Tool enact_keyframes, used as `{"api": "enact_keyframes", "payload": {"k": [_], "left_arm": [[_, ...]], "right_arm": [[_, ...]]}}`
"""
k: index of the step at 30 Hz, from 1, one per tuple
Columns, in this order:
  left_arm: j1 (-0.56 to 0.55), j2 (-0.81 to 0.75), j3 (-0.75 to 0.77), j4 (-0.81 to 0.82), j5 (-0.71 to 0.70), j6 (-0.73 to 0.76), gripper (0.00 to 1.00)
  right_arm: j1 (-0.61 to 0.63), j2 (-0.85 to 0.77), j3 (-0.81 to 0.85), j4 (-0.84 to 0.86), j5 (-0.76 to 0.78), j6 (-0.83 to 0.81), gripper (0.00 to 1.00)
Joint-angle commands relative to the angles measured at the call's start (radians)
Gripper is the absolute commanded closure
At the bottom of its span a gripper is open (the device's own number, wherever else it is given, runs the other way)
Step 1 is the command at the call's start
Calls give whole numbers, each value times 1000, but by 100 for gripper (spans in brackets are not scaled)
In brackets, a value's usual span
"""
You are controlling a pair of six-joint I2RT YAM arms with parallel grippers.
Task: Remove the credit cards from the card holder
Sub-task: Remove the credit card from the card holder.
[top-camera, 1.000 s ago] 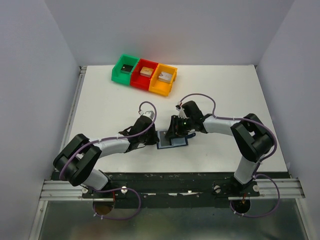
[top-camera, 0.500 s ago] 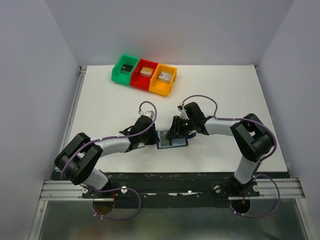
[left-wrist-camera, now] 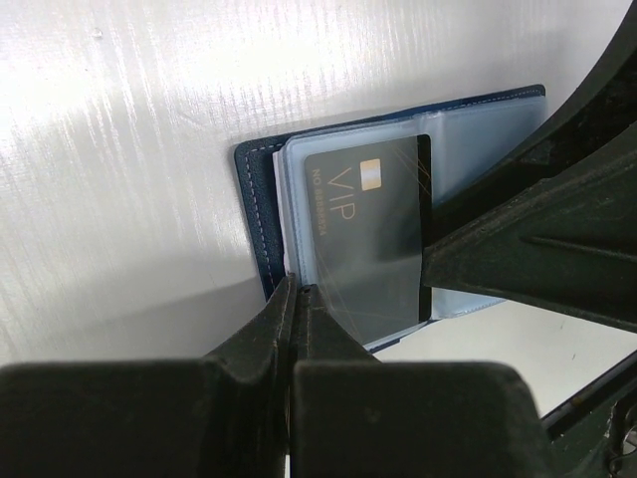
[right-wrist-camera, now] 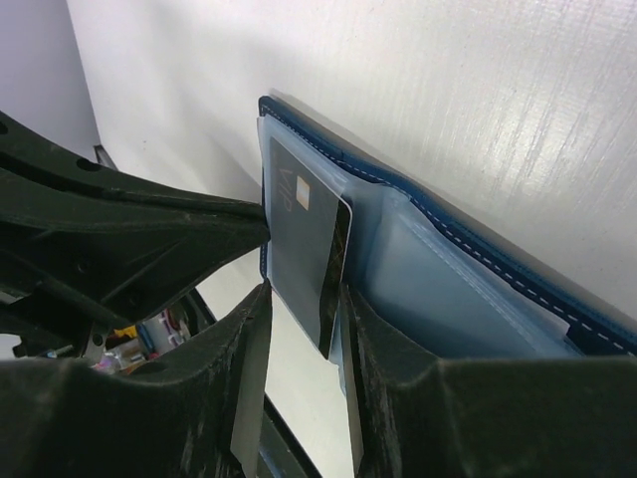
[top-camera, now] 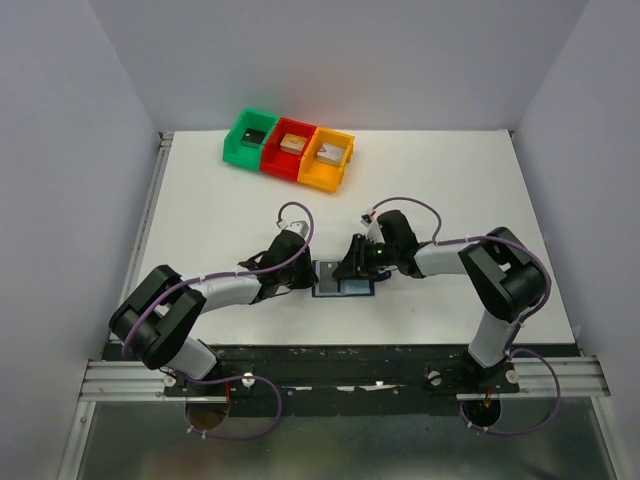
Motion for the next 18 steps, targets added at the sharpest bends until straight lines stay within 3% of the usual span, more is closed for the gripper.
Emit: {"api": "enact_keyframes", "payload": {"k": [1,10,18], "left_arm": [[0,20,11,0,-4,2,99],[0,16,8,4,-1,1,99],[0,-24,9,-19,-21,2,93]], "right_arm": [[3,29,-22,137,-106,50,59],[-12,50,-50,234,-132,104,60],[-18,12,-25,58,-64,7,58]]}}
